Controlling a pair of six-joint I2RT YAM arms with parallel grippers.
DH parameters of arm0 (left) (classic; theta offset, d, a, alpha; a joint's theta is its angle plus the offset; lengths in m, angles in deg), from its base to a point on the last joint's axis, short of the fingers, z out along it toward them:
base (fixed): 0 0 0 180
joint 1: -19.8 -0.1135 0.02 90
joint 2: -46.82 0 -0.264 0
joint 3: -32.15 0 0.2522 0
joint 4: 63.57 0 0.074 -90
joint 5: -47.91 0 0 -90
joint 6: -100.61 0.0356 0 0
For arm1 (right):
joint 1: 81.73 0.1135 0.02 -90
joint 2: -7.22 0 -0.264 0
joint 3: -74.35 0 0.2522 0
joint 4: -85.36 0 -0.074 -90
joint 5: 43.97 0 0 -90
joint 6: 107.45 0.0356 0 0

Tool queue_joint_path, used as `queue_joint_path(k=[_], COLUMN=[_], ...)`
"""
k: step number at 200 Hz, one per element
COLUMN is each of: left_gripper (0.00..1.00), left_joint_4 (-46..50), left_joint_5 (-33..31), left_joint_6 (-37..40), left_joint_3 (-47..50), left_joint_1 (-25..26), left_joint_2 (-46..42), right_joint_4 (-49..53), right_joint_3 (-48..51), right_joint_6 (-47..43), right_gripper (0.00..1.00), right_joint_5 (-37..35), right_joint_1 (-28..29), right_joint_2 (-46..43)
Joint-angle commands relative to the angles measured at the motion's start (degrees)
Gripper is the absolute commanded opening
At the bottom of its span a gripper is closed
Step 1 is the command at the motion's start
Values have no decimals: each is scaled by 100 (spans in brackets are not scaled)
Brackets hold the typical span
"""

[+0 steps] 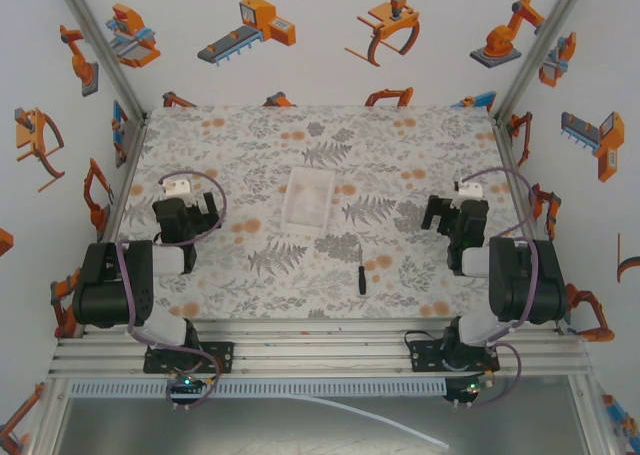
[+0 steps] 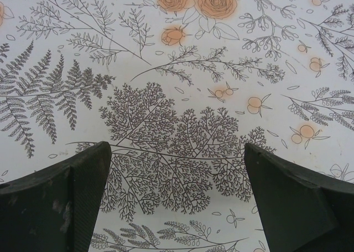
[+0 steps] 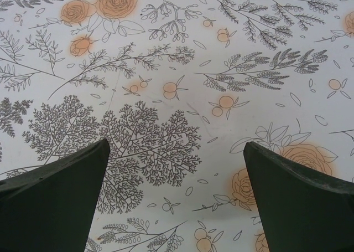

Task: Put the screwdriver in the bin

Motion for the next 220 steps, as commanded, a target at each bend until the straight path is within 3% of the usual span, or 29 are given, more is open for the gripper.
queue_joint_path(k=[1,35,52,90,105,112,129,140,157,178,205,220], left_gripper=[97,97,97,97,97,97,97,97,97,97,97,97], left_joint_4=[708,2668,4267,6597,7546,8020,8794,9056,9421,9929,10143,10042], left_joint_5=[139,256,298,391,694,999,1384,1579,1621,1503,1344,1333], left_joint_6=[167,413,649,955,1178,1338,1357,1342,1329,1403,1368,1362], left_joint_3=[-442,-1189,-1885,-2980,-3451,-3709,-4132,-4279,-4475,-4715,-4595,-4363], left_joint_1=[35,78,109,142,153,153,152,162,269,413,426,424], left_joint_2=[-302,-1091,-1286,-1799,-1955,-2015,-2156,-2283,-2395,-2351,-2503,-2648], right_joint_4=[8,754,1417,5080,6338,6650,6417,6432,7034,7828,8508,8589], right_joint_3=[-137,-204,-348,-2042,-2628,-2770,-2616,-2453,-2509,-2642,-2687,-2558], right_joint_6=[111,158,302,1593,3379,3653,3093,3201,3107,3005,3311,3632], right_gripper=[99,99,99,99,99,99,99,99,97,92,74,72], right_joint_5=[-376,-615,-800,-600,-961,-567,865,1112,609,-301,-841,-1116], right_joint_1=[32,30,32,65,56,-10,-62,14,550,1694,3019,3724], right_joint_2=[-189,-936,-1308,-1863,-2046,-2131,-2358,-2601,-3006,-3318,-3251,-3102])
